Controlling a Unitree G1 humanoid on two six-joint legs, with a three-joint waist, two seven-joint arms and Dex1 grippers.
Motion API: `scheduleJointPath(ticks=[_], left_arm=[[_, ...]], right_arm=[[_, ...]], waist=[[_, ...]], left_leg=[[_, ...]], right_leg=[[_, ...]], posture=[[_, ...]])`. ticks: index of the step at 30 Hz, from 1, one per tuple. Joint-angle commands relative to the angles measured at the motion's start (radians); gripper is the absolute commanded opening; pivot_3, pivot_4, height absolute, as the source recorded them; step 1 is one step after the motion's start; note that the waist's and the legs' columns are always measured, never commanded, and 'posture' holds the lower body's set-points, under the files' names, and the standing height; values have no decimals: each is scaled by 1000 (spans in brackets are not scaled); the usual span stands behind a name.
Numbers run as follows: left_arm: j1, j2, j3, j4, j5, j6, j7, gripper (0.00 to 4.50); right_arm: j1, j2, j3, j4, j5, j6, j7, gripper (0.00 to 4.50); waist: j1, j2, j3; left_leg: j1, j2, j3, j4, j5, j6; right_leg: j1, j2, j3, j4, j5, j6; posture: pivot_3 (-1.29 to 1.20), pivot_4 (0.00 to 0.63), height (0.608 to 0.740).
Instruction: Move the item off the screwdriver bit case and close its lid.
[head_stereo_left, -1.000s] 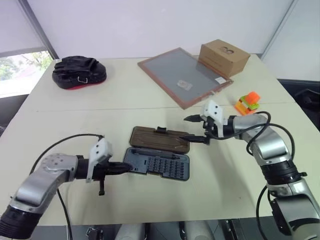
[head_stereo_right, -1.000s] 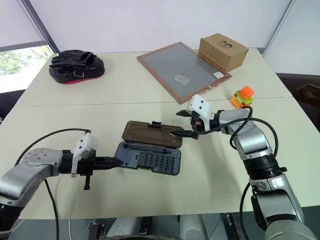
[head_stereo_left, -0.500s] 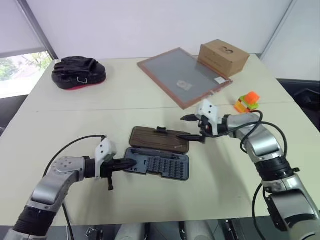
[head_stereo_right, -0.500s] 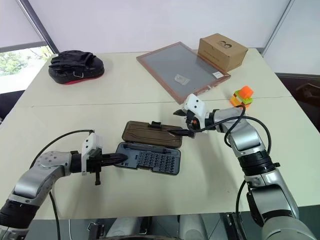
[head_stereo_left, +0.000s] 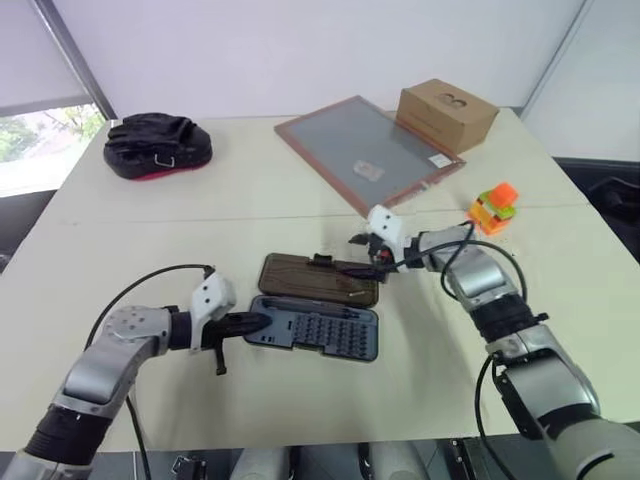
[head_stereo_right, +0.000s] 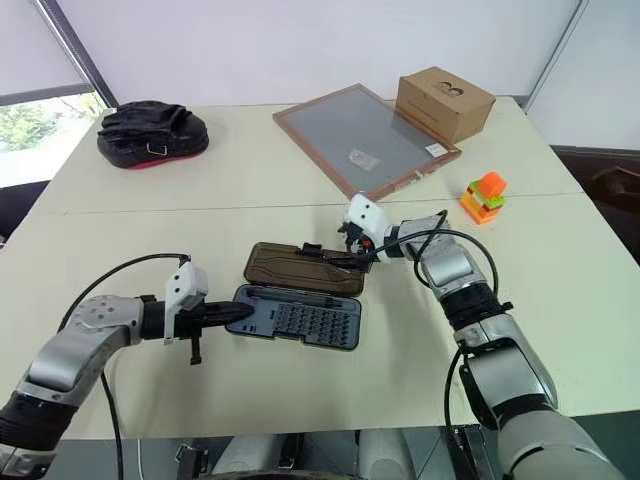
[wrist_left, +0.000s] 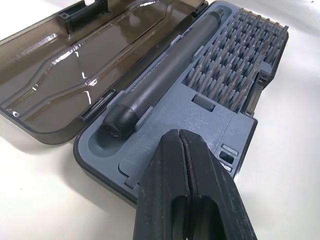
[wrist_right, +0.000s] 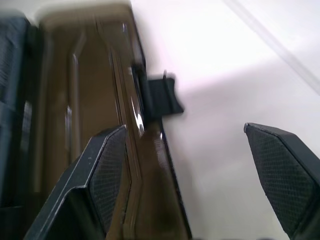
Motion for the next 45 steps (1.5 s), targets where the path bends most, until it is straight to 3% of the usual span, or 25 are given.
scheduleJointPath(ticks=[1, 4, 12, 18, 25, 37, 41, 45], left_arm=[[45, 2, -21, 38, 37, 0, 7, 0], [65, -7, -15, 49, 37, -18, 15, 0], [97, -27, -11, 67, 35, -49, 27, 0], [103, -38, -4, 58, 26, -39, 42, 0], [113, -34, -2, 47, 24, -32, 45, 0], [73, -55, 36, 6, -36, 21, 58, 0], [50, -57, 79, -111, -152, 135, 70, 0], [11, 17, 173, -273, -467, 421, 51, 0]], right_arm=[[-31, -6, 22, 45, -42, -28, 19, 3907], [-34, -2, 46, 90, -71, -50, 38, 3907], [-33, 14, 76, 150, -91, -110, 107, 53], [-28, 17, 83, 176, -107, -200, 138, 53], [-54, 6, 42, 150, -148, -375, 30, 53], [98, -100, -45, -380, -97, -216, 15, 53], [133, -117, -44, -429, -114, -214, -8, 53], [145, -113, -38, -412, -121, -237, -43, 53]], waist=[[-2, 1, -1], [-3, 1, -2], [-4, 3, -16], [-4, 3, -20], [-6, 3, -19], [2, 3, -18], [1, -1, -14], [1, -3, -12]], left_leg=[[0, 0, 0, 0, 0, 0], [2, 0, 0, -1, 0, 0], [6, 0, 0, -6, 1, -2], [12, 1, 0, -8, 1, -2], [20, 1, 0, -11, 1, -2], [17, 1, -1, -11, 1, -2], [16, 1, -1, -11, 1, -2], [1, 1, -1, -8, 2, -3]], right_leg=[[0, 0, 0, 0, 0, 0], [1, 0, 0, 0, 0, 0], [3, 0, 0, -1, -1, -1], [8, 1, 0, -1, -2, -3], [14, 1, 0, -1, -4, -4], [13, 0, 0, -2, -4, -3], [12, 0, 0, -1, -5, -3], [-3, 0, 0, 0, -4, -3]], posture=[[0, 150, 740], [0, 150, 740], [0, 150, 740], [0, 150, 740], [0, 150, 740], [0, 150, 740], [0, 150, 740], [0, 150, 740]])
